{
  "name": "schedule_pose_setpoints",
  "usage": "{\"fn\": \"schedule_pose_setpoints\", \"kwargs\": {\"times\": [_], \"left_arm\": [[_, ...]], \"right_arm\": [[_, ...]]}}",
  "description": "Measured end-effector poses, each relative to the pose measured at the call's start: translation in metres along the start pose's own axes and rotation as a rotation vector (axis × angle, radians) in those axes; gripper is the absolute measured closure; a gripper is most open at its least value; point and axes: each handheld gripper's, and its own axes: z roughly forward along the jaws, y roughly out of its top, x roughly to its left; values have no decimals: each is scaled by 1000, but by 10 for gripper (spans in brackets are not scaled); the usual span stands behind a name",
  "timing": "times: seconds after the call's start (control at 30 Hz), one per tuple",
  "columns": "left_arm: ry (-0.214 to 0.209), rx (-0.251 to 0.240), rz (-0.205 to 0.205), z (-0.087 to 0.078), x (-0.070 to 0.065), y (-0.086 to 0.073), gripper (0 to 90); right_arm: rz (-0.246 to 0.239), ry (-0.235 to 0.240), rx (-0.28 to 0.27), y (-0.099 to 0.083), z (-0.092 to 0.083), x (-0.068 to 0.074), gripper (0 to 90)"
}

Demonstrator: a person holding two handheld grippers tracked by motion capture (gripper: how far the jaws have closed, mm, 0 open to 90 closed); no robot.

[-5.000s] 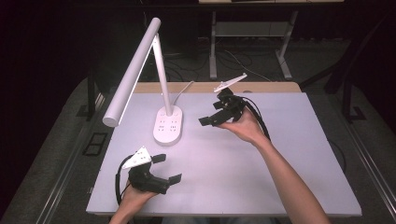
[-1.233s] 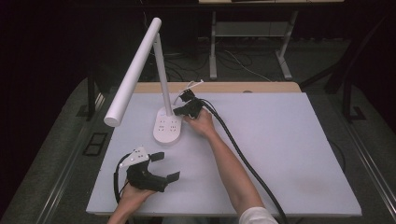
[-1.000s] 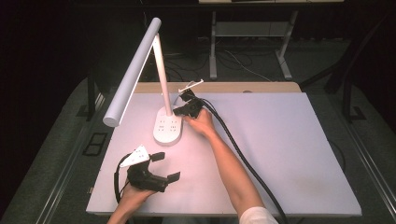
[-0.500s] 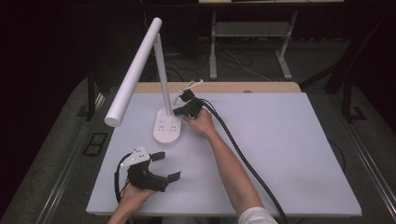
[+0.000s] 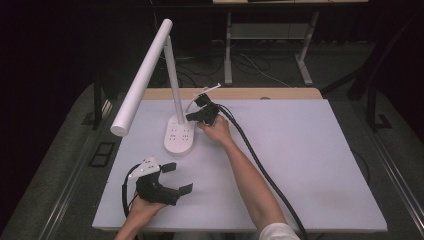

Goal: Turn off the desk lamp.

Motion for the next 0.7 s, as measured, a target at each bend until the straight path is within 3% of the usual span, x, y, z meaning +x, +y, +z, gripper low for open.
{"fn": "schedule_pose_setpoints", "kwargs": {"times": [0.23,0.67,0.7], "left_arm": [[-3,2,6,1,-2,0,0],[0,9,7,3,-3,0,0],[0,10,8,3,-3,0,0]], "right_arm": [[6,-2,-19,1,-21,-3,900],[-27,-17,-53,-8,-75,-10,898],[-30,-20,-55,-8,-79,-10,867]]}}
